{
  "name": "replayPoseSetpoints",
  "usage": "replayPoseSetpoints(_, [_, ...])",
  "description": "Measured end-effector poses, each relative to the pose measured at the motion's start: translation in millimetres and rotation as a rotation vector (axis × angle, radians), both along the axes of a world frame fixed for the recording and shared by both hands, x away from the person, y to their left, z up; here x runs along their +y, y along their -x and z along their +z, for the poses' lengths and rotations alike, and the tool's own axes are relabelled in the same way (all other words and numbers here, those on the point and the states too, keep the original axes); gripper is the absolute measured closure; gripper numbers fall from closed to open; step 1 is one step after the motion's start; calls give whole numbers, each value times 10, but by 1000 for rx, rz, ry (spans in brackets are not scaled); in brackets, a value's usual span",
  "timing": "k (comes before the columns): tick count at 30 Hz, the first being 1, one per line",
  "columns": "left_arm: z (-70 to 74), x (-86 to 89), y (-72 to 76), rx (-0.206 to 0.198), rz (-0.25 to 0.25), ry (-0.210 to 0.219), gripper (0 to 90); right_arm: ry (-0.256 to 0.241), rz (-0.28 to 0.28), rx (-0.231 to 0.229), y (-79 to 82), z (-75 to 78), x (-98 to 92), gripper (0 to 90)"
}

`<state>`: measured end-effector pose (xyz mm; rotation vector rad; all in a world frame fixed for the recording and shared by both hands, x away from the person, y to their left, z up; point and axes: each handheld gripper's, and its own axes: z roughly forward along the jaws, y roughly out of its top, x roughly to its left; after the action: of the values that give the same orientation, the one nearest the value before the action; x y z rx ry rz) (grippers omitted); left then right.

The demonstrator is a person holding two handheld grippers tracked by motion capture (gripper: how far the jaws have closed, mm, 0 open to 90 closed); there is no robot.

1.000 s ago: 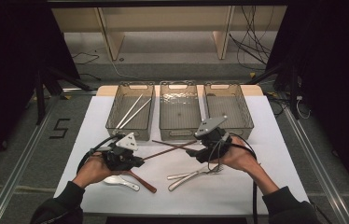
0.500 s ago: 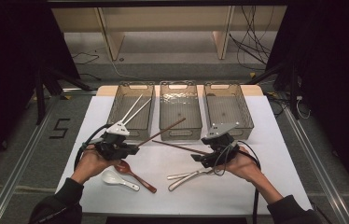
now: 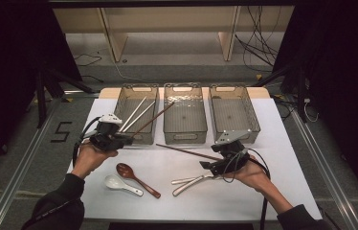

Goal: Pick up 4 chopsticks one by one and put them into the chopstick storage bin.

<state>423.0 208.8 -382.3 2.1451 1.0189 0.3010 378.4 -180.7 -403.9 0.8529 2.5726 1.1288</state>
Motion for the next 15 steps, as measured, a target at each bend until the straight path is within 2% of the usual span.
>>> replayPoseSetpoints(7, [23, 113, -223, -5, 79, 2, 849, 4, 6, 9, 20, -9, -12, 278])
replayPoseSetpoints(15, [-11, 134, -504, 26, 151, -10, 849, 3, 8, 10, 28, -11, -22, 279])
